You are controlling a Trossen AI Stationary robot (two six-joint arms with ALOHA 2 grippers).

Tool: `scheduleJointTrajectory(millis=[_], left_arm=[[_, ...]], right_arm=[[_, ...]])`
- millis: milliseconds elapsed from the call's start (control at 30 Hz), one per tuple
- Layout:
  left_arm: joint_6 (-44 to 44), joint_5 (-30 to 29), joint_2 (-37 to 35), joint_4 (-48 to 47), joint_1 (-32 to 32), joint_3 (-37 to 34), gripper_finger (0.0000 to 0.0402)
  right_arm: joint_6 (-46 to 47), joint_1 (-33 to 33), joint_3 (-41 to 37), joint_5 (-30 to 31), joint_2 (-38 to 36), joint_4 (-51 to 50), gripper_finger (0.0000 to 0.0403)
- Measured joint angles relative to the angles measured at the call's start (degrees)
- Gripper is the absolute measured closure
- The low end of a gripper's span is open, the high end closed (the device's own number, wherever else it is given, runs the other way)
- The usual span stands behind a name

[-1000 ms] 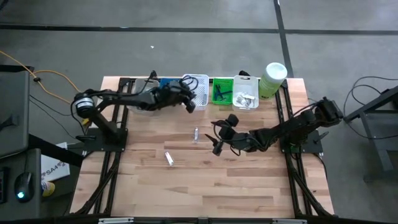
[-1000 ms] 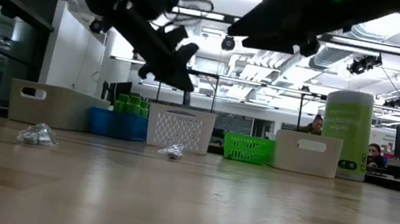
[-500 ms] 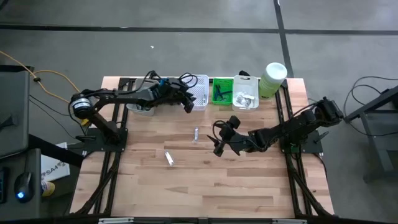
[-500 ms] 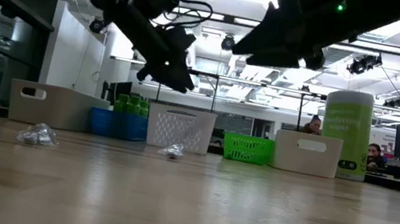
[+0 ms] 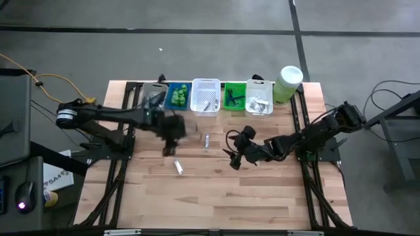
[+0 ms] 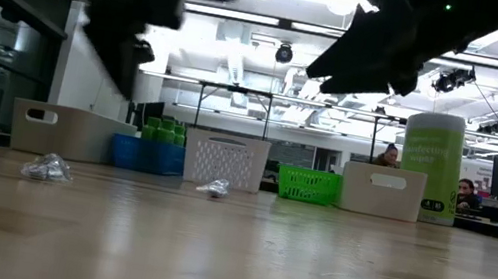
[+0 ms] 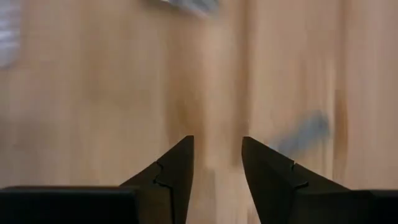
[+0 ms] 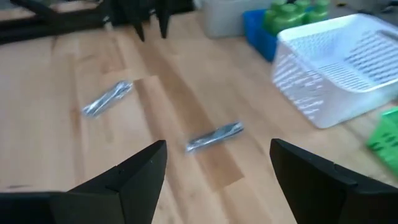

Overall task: Pick & Place Travel size toiletries
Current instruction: Put the nail cutter into the left white bin

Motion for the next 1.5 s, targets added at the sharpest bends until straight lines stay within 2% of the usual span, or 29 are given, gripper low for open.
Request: scheduleJointTrajectory(millis=[133, 267, 400, 567, 733, 833, 967, 1300, 1500], left_arm=[[14.2, -2.2, -0.1, -7.2, -7.1, -0.8, 0.0268], [22.2, -5.6, 0.4, -3.9, -11.8, -2.7, 0.0268], [24.8, -8.1, 0.4, 2.6, -13.4, -4.7, 0.0267], [24.6, -5.0, 0.4, 4.0, -13.1, -5.1, 0.0259], [22.8, -3.7, 0.7, 5.3, -13.2, -5.1, 0.0205], [23.9, -2.4, 3.6, 7.0, -13.8, -5.0, 0.0173], [27.0, -2.3, 8.8, 8.0, -15.8, -5.0, 0.0158], [29.2, -1.9, 16.3, 8.2, -16.5, -4.9, 0.0183], [31.2, 1.4, 17.3, 8.4, -16.5, -4.8, 0.0245]], right_arm=[[0.0, 0.0, 0.0, -2.2, 0.0, -0.4, 0.0123], [0.1, 0.0, 0.0, -3.2, 0.0, -0.1, 0.0123], [0.1, 0.0, 0.0, -5.2, 0.0, -0.1, 0.0123], [0.2, 0.0, 0.0, -6.5, 0.0, 0.0, 0.0123], [0.6, 0.0, 0.0, -6.6, 0.0, -0.1, 0.0123], [0.6, 0.0, 0.0, -6.6, 0.0, 0.0, 0.0123], [0.5, 0.0, 0.0, -6.7, 0.0, 0.2, 0.0123], [0.4, 0.0, 0.0, -7.9, 0.0, 0.0, 0.0123], [0.4, 0.0, 0.0, -8.1, 0.0, -0.2, 0.0123]])
